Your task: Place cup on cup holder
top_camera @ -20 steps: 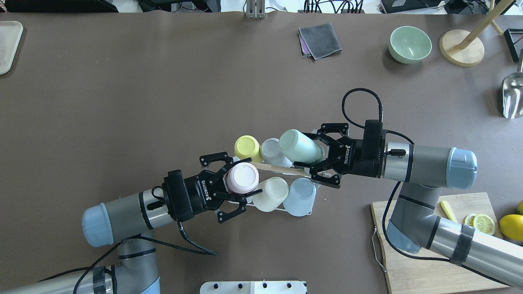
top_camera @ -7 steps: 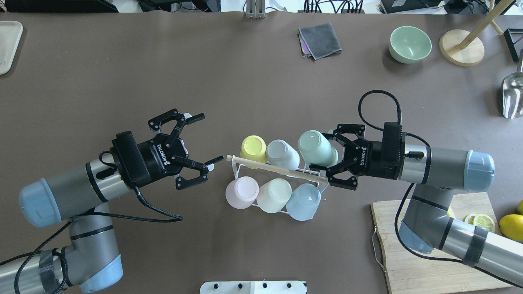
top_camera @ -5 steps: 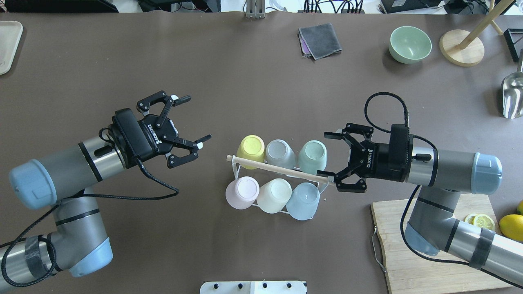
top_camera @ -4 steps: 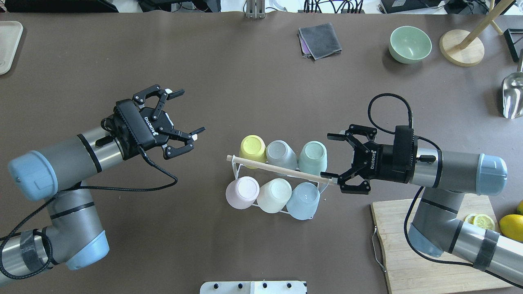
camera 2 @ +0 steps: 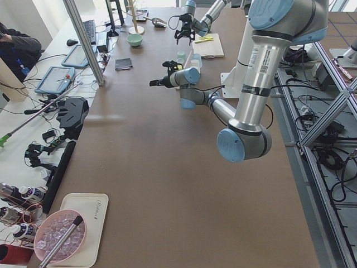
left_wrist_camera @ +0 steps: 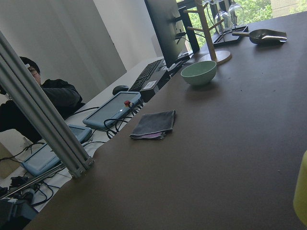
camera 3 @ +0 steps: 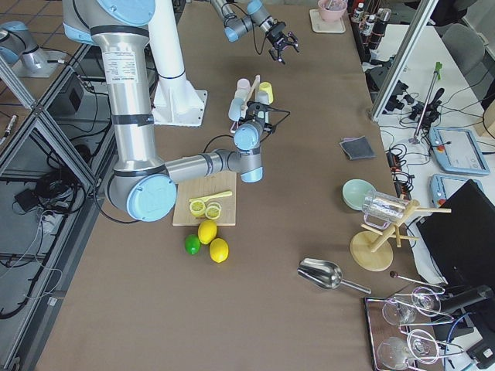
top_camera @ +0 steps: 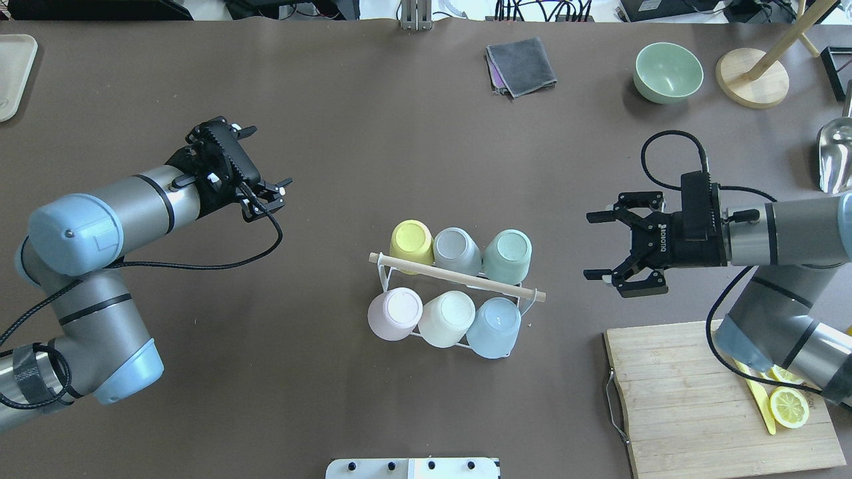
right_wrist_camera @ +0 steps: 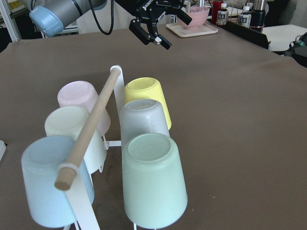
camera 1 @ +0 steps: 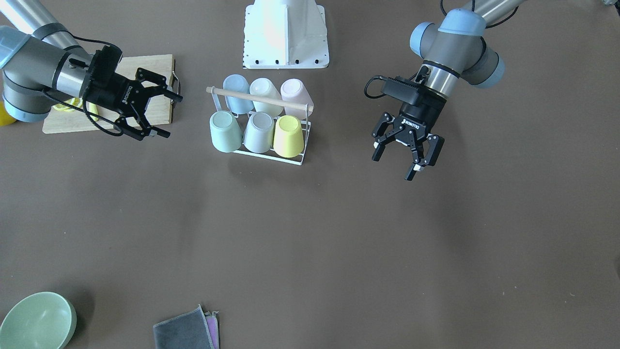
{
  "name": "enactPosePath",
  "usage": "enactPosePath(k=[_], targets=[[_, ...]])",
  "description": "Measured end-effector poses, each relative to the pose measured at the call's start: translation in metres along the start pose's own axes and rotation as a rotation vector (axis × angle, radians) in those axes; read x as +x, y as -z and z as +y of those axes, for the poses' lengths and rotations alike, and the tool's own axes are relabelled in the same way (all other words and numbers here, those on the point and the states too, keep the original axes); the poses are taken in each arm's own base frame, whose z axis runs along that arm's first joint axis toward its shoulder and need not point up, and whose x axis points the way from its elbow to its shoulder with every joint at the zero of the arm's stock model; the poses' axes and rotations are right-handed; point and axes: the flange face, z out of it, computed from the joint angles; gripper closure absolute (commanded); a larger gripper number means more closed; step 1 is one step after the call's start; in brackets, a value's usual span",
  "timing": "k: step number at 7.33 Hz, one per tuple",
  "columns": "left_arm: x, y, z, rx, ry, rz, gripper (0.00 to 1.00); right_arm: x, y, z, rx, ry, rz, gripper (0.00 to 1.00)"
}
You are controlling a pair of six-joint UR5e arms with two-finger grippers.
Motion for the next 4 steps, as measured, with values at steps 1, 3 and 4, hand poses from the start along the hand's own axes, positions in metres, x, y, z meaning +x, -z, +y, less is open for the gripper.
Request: enactPosePath(k=[1, 3, 4], targets=[[-0.009, -0.01, 0.009, -0.105, -0.014, -0.025, 0.01, 0.023, 0.024, 0.008, -0.085, -0.06, 0.026, 0.0], [-0.031, -0.022, 0.026, -0.31, -0.034, -0.076, 0.01, 0.069, 0.072, 0.027, -0.251, -0.227, 0.136, 0.0], [-0.044, -0.021, 0.032, -0.411, -0.039, -0.104, 0.01, 0.09, 0.093, 0.036, -0.323, -0.308, 0.19, 0.0]])
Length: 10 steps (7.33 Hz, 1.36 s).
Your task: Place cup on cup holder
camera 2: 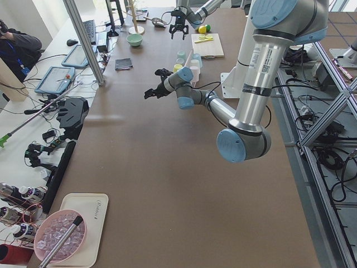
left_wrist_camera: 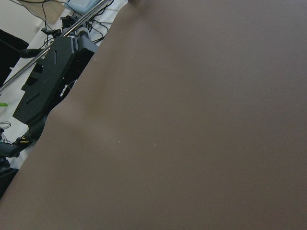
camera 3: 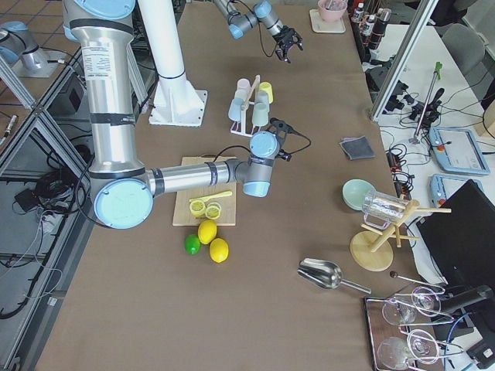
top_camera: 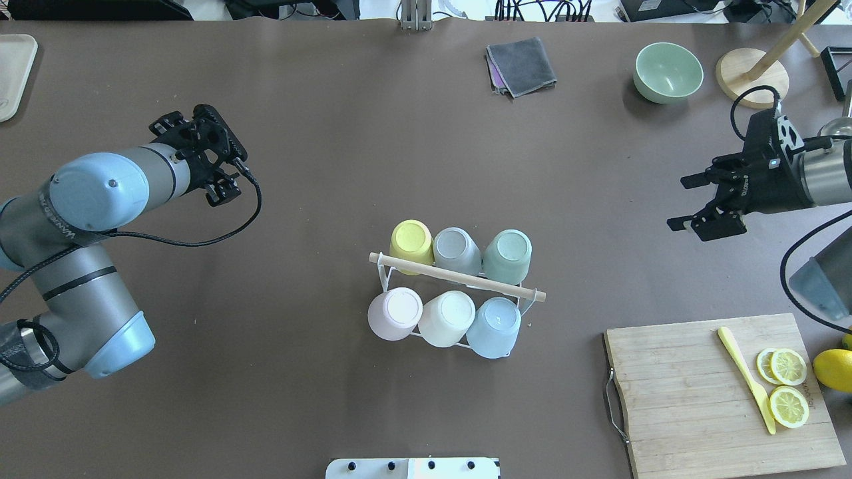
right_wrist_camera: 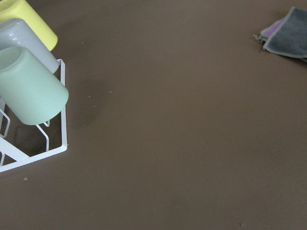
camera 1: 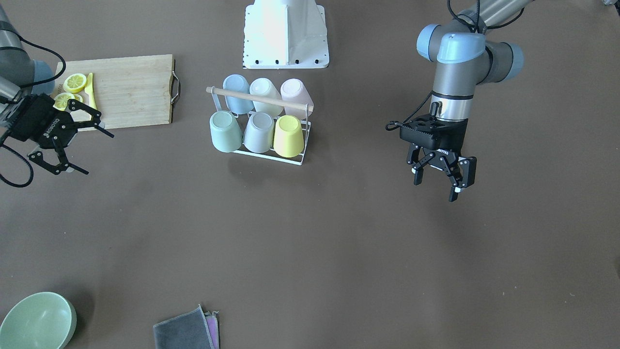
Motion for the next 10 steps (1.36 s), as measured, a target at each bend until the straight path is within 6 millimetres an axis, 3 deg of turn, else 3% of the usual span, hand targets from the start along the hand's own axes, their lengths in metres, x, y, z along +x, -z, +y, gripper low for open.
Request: enactPosePath(k=[2, 3, 7, 10], targets=[[-0.018, 0.005, 0.009, -0.134, -0.005, -0.034, 0.01, 0.052, 0.035, 0.02, -0.136, -0.215, 0.123, 0.0], [-0.022, 0.006, 0.012, -0.164, -0.004, -0.043, 0.01, 0.068, 0.057, 0.039, -0.199, -0.335, 0.182, 0.0], [-0.059, 0.002, 0.032, -0.284, 0.062, -0.051, 0.01, 0.117, 0.13, 0.123, -0.405, -0.801, 0.367, 0.0], [-0.088, 0.002, 0.063, -0.346, 0.254, 0.051, 0.01, 0.136, 0.177, 0.179, -0.503, -1.015, 0.424, 0.0]])
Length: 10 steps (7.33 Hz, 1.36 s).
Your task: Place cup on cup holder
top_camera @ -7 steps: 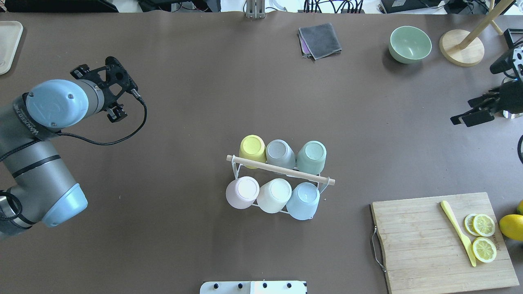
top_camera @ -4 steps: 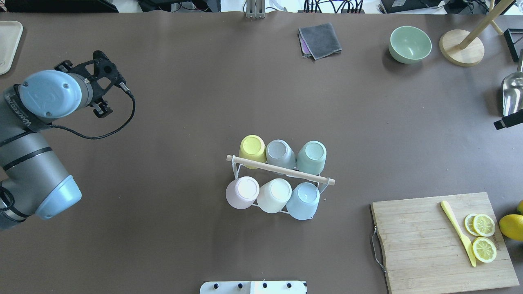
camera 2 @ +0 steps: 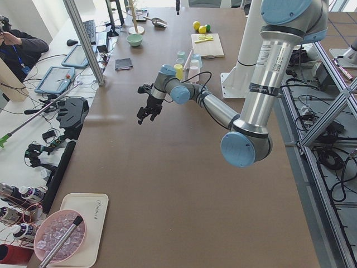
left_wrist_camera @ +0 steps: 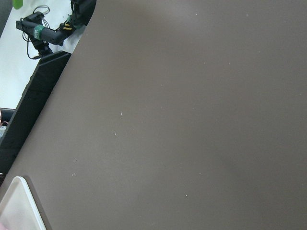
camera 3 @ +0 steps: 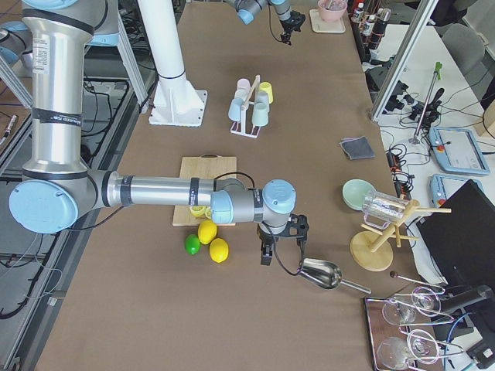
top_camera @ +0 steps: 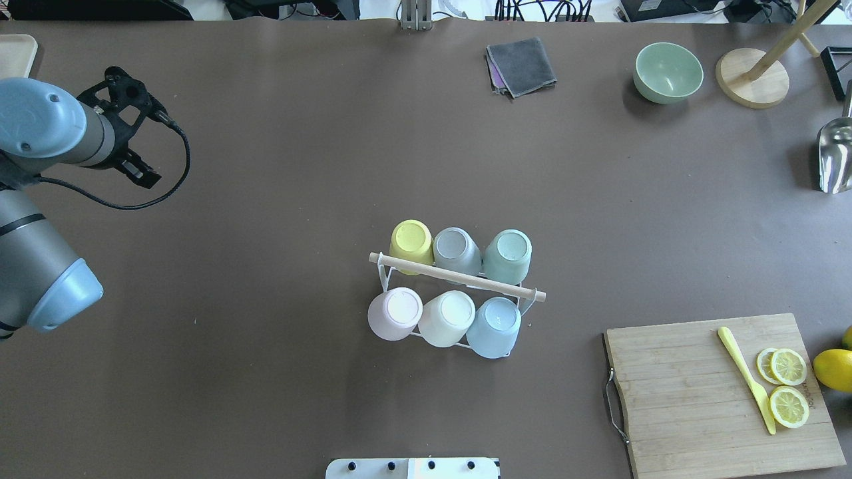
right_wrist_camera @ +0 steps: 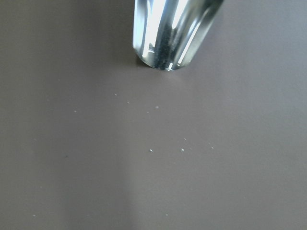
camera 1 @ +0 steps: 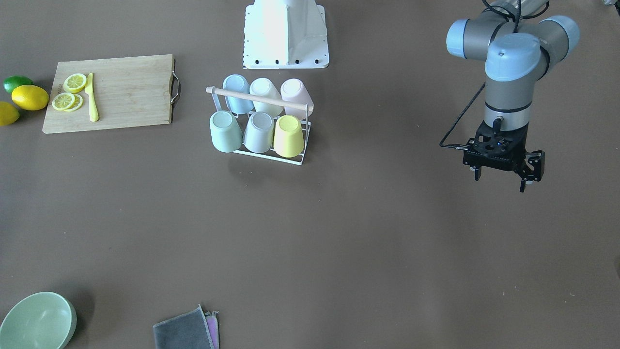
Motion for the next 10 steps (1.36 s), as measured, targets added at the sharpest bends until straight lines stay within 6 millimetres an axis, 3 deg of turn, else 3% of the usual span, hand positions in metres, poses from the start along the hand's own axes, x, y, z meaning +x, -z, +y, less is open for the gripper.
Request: enactPosePath(k=[3, 5, 8, 10], targets=[[-0.066, -0.005, 0.044, -0.099, 0.195, 0.161, 0.01, 0.043, 0.014, 0.014, -0.032, -0.083, 0.028, 0.0], [-0.116, -0.004, 0.083, -0.162, 0.358, 0.279, 0.01, 0.055, 0.026, 0.016, -0.016, -0.08, 0.03, 0.0], [-0.209, -0.001, 0.171, -0.218, 0.615, 0.406, 0.01, 0.06, 0.047, 0.013, 0.014, -0.055, 0.03, 0.0], [-0.253, -0.01, 0.223, -0.245, 0.749, 0.399, 0.01, 0.065, 0.052, 0.013, 0.021, -0.003, 0.052, 0.0]])
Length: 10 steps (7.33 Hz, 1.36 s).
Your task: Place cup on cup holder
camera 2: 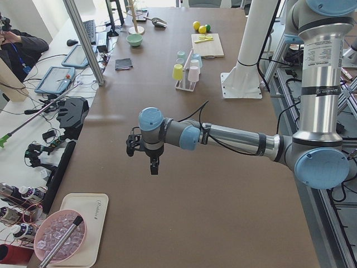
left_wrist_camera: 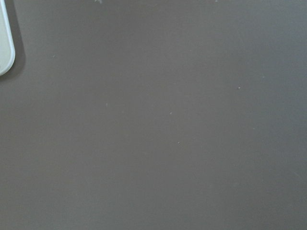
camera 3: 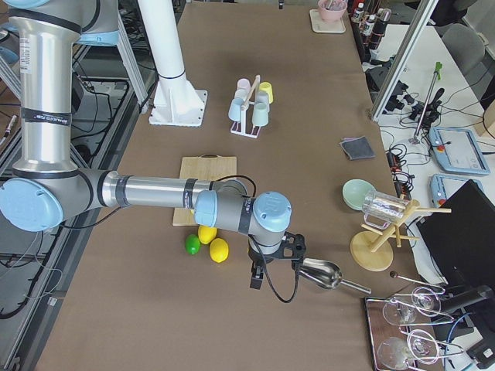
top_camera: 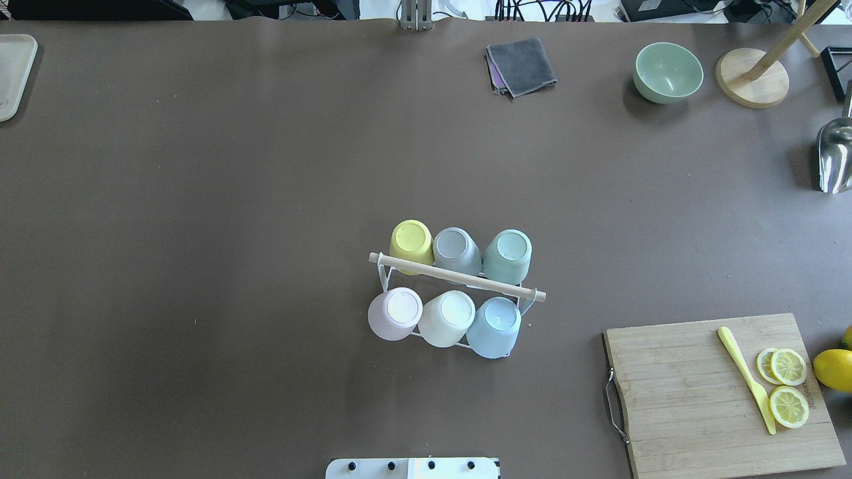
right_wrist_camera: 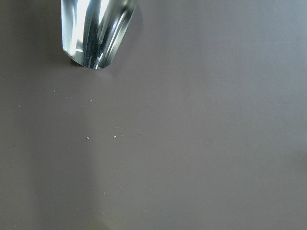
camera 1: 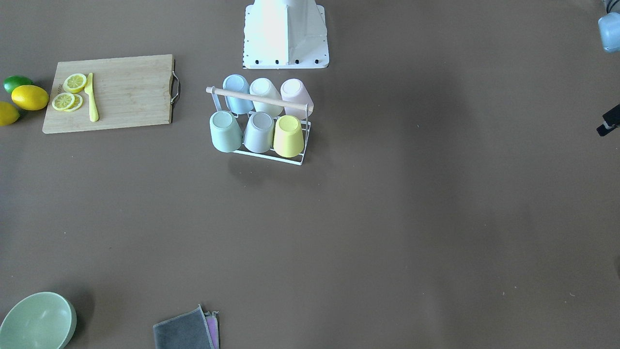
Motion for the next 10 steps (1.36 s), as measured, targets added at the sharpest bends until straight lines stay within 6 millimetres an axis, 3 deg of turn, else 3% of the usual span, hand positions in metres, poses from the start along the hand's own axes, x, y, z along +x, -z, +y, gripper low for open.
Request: enactPosePath(k=[2, 5, 7, 10], targets=[[-0.042, 0.0, 0.004, -0.003, 0.068, 0.003, 0.01, 0.002, 0.004, -0.001, 0.008, 0.01, 0.013, 0.0], [-0.077, -0.005, 0.027, -0.019, -0.157, -0.001, 0.01, 0.002, 0.005, -0.002, 0.012, 0.013, 0.016, 0.0], [-0.087, 0.001, 0.032, -0.036, -0.269, -0.001, 0.01, 0.001, 0.006, -0.003, 0.014, 0.015, 0.016, 0.0], [-0.087, 0.021, 0.025, -0.064, -0.273, -0.009, 0.01, -0.003, 0.012, -0.003, 0.023, 0.018, 0.01, 0.0]])
